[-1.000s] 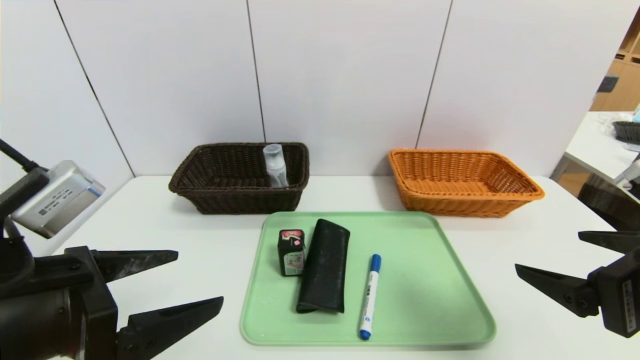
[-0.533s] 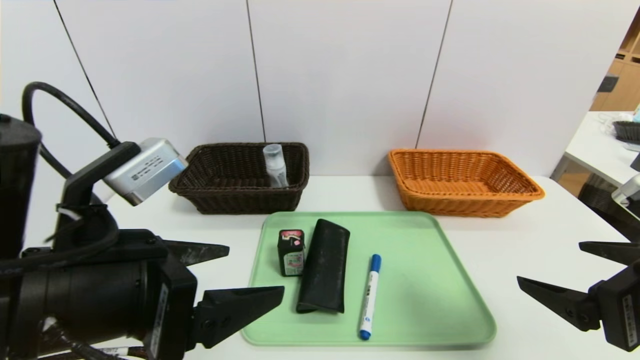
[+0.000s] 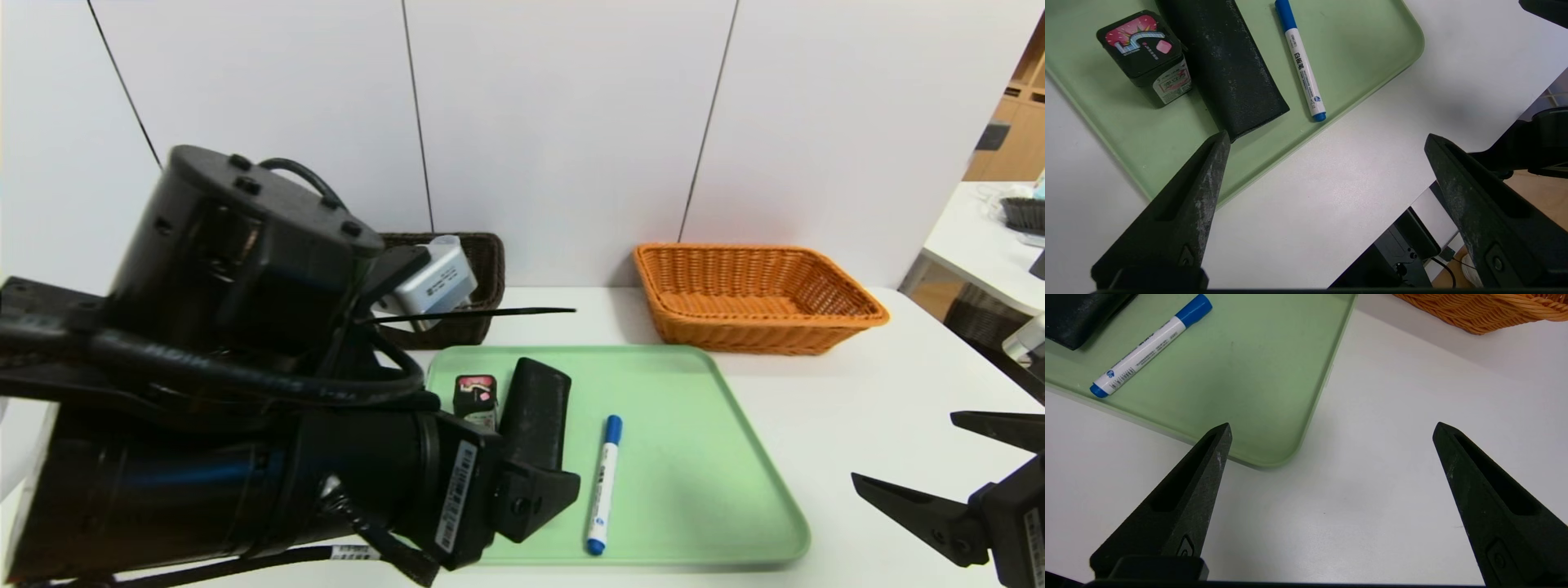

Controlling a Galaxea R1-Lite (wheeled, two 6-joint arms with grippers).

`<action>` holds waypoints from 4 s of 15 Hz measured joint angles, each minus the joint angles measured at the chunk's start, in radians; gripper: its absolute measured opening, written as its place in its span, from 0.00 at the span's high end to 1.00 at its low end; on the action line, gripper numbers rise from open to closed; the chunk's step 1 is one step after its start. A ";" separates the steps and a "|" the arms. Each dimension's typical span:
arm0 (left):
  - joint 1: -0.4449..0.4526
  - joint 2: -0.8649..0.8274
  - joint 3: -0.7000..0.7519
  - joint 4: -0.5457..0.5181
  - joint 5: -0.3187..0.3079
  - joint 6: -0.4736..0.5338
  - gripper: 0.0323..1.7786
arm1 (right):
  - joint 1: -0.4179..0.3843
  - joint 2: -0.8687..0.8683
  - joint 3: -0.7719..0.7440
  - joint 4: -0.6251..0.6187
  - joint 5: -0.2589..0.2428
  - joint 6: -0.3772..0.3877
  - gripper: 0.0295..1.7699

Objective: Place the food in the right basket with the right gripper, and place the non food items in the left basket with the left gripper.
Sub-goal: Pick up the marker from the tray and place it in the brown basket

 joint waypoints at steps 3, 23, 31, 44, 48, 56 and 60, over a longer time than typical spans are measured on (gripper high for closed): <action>-0.012 0.091 -0.095 0.063 0.008 -0.021 0.05 | 0.001 -0.008 0.007 0.000 0.002 -0.001 0.04; -0.077 0.577 -0.538 0.279 0.097 -0.104 0.05 | 0.003 -0.110 0.115 0.000 0.006 -0.010 0.04; -0.077 0.711 -0.658 0.410 0.120 -0.110 0.05 | 0.005 -0.128 0.137 0.000 0.008 -0.012 0.04; -0.051 0.808 -0.797 0.537 0.123 -0.121 0.15 | 0.007 -0.166 0.182 0.000 0.010 -0.029 0.04; -0.051 0.819 -0.799 0.536 0.122 -0.124 0.47 | 0.007 -0.171 0.187 0.000 0.011 -0.029 0.04; -0.057 0.813 -0.799 0.549 0.121 -0.119 0.92 | 0.010 -0.174 0.193 -0.001 0.014 -0.030 0.04; -0.074 0.781 -0.800 0.553 0.179 -0.110 0.92 | 0.010 -0.175 0.200 -0.001 0.015 -0.030 0.04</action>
